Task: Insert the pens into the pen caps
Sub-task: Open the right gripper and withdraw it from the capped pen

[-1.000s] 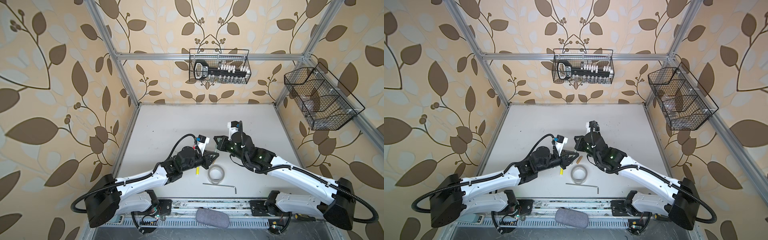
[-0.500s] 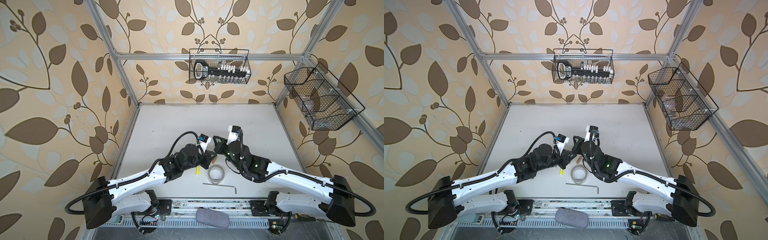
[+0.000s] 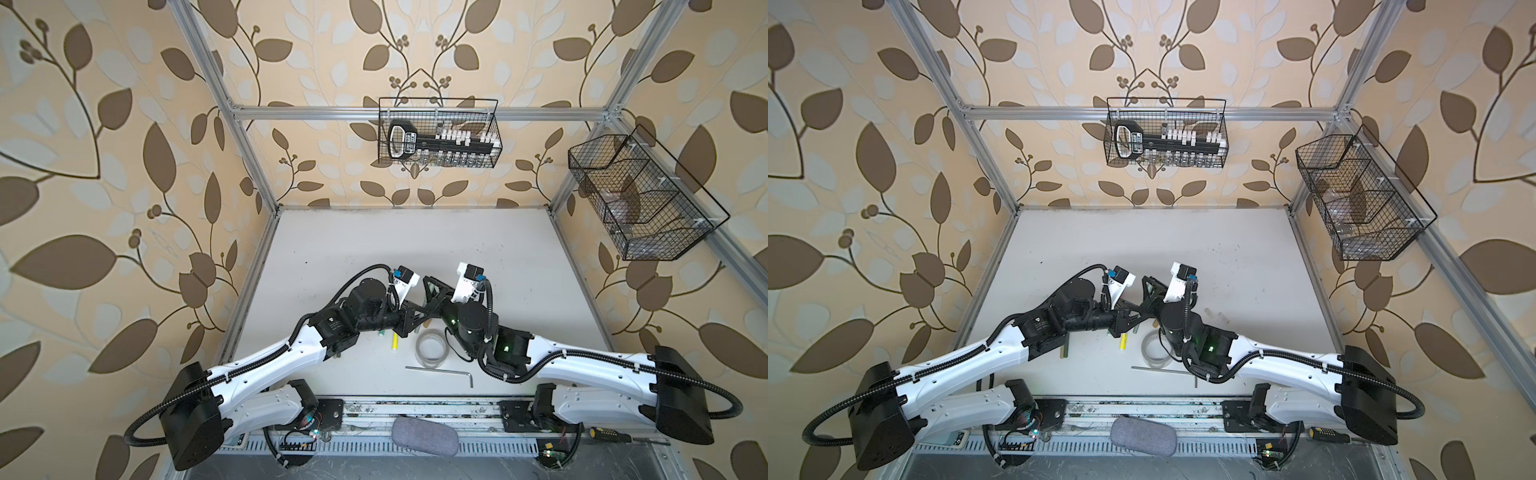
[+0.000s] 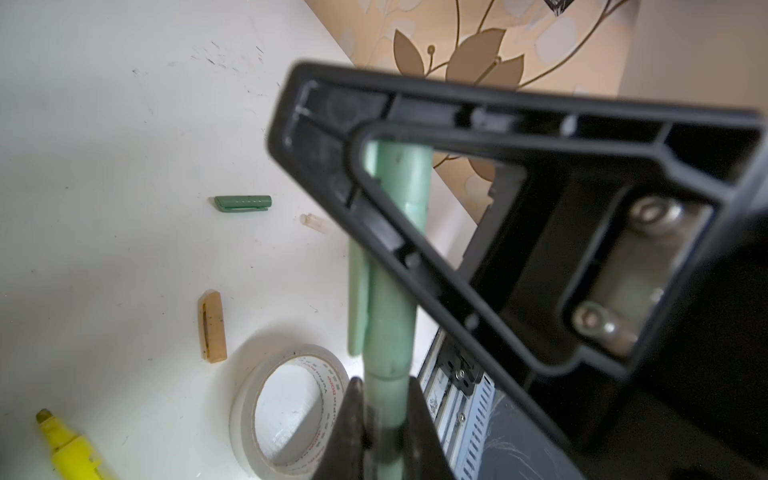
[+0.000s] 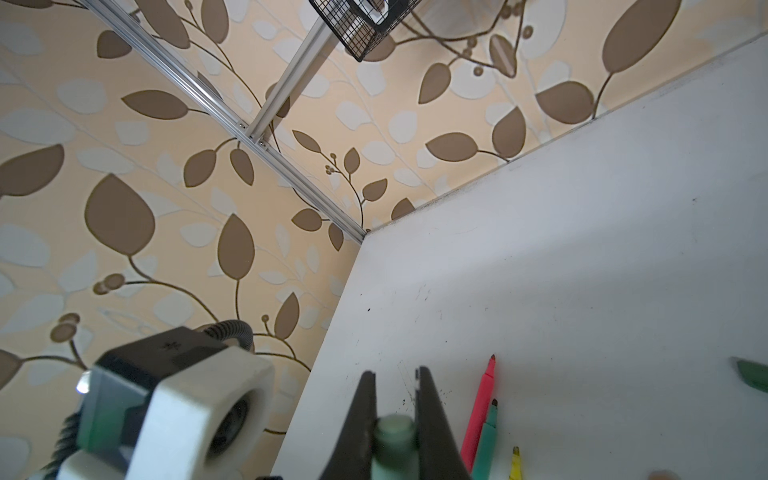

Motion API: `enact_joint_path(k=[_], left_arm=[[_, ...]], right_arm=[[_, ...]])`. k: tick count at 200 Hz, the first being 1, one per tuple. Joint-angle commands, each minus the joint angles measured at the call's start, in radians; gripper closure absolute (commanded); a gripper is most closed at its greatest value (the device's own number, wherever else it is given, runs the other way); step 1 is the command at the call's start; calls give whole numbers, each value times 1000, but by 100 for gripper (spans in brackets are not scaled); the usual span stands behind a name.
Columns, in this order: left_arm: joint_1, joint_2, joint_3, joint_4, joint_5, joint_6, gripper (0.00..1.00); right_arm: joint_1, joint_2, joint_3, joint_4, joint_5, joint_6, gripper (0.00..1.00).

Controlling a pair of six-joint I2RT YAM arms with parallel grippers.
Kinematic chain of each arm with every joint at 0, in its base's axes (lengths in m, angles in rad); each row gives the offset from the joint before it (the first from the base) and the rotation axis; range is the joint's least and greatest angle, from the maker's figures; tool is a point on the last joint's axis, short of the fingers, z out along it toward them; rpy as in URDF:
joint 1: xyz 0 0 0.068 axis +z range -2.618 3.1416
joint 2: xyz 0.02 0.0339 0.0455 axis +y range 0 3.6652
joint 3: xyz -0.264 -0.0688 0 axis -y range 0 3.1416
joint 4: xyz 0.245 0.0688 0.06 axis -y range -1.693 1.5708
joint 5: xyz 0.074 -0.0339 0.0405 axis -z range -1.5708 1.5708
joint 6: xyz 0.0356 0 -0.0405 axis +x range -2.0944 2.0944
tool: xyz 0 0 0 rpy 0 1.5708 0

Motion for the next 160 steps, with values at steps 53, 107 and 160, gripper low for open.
enact_joint_path(k=[53,107,160], left_arm=[[112,-54,101,201,-401,27,100],[114,-60,12,-125,-617,-75,100],[166,29,-102,-162,-660,-198,100]], right_arm=[[89,-57,77,-352,-186,28,72],[-120,-293,79,-587,-125,-50,35],[-545,-426,-35,-694,-174,-159,29]])
